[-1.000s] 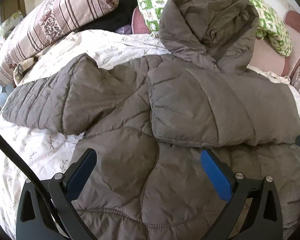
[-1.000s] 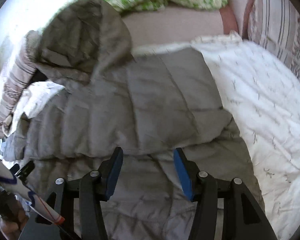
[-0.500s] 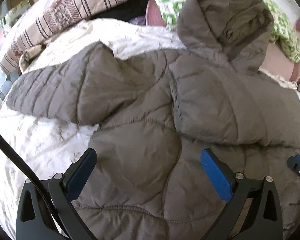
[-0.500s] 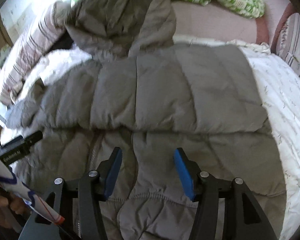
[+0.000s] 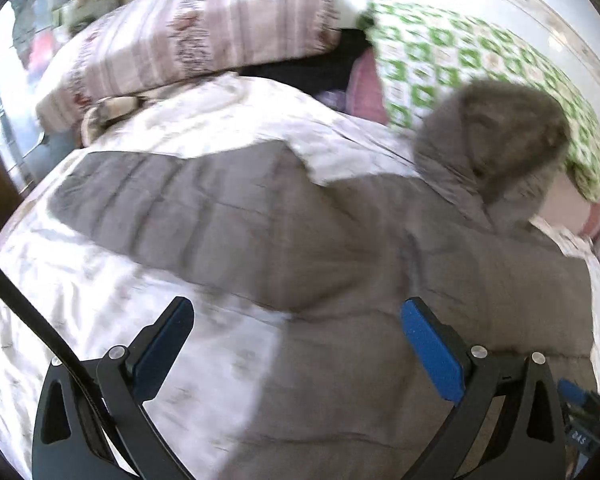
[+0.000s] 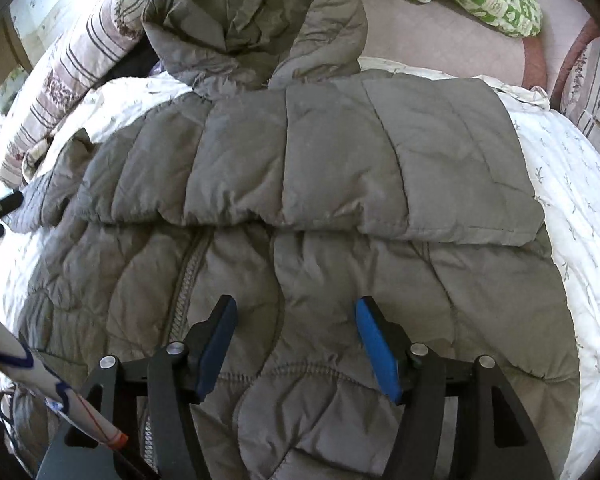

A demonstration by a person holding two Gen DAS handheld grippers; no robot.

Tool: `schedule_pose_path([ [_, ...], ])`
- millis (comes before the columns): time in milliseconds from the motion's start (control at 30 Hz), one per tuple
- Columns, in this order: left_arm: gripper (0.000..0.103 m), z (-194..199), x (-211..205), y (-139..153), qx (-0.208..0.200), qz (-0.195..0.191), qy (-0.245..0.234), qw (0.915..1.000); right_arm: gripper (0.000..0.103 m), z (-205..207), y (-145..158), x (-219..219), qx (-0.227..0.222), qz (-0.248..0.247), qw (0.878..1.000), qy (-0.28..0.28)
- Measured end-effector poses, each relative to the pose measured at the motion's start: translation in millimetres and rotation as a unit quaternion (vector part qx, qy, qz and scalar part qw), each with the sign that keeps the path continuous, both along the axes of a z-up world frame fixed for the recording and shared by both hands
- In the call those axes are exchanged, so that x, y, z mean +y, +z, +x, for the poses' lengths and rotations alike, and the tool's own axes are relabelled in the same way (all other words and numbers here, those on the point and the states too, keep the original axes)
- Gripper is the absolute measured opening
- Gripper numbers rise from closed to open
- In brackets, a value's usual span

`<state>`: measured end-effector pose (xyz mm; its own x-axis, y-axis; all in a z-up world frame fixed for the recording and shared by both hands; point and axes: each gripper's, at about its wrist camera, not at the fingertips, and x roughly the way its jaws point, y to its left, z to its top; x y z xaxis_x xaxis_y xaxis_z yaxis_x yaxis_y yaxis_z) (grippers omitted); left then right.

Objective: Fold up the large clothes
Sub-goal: 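Move the left gripper to the other sleeve cuff, then close the left gripper on the sleeve cuff and lift it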

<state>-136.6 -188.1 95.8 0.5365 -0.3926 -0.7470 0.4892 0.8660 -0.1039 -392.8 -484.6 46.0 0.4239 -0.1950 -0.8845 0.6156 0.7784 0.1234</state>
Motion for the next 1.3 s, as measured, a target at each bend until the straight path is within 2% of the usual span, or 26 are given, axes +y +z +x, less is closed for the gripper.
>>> schedule_pose_path([
  [167,0.103,44.0,51.0,-3.5,-0.002,0.0,0.057,0.9984,0.073,0.1,-7.7,0.0,0.01,-0.001,1.0,0.005],
  [333,0.103,96.9,114.4,-19.5,0.025,-0.014,0.115,0.993,0.081,5.8,-11.1,8.0,0.02,-0.019,0.999,0.016],
  [400,0.099,116.1,138.1,-23.8,0.036,-0.032,0.136,0.9895,0.083,8.0,-12.9,10.4,0.024,-0.026,0.999,0.02],
  [533,0.09,157.2,186.3,-30.5,0.069,-0.086,0.181,0.9773,0.085,10.4,-15.3,12.4,0.029,-0.034,0.999,0.024],
  [600,0.08,176.6,206.1,-34.0,0.087,-0.126,0.195,0.9687,0.087,10.5,-16.2,12.7,0.028,-0.033,0.999,0.024],
  [700,0.071,199.7,228.7,-41.5,0.103,-0.168,0.203,0.9592,0.088,11.9,-17.6,12.4,0.028,-0.033,0.999,0.026],
  [833,0.07,220.0,241.5,-56.7,0.121,-0.204,0.21,0.9486,0.09,13.9,-19.8,13.7,0.032,-0.039,0.998,0.029],
  [933,0.063,232.3,244.6,-71.5,0.136,-0.225,0.213,0.941,0.091,15.3,-21.0,13.6,0.031,-0.038,0.998,0.029],
  [1033,0.05,243.9,243.8,-84.1,0.147,-0.249,0.213,0.9334,0.091,15.2,-21.3,13.4,0.03,-0.036,0.998,0.029],
  [1200,0.048,256.0,234.9,-92.2,0.137,-0.253,0.216,0.9329,0.092,15.3,-21.9,12.7,0.029,-0.035,0.999,0.029],
  [1300,0.048,259.2,233.6,-93.9,0.132,-0.261,0.225,0.9296,0.092,15.3,-22.0,12.7,0.029,-0.034,0.999,0.029],
])
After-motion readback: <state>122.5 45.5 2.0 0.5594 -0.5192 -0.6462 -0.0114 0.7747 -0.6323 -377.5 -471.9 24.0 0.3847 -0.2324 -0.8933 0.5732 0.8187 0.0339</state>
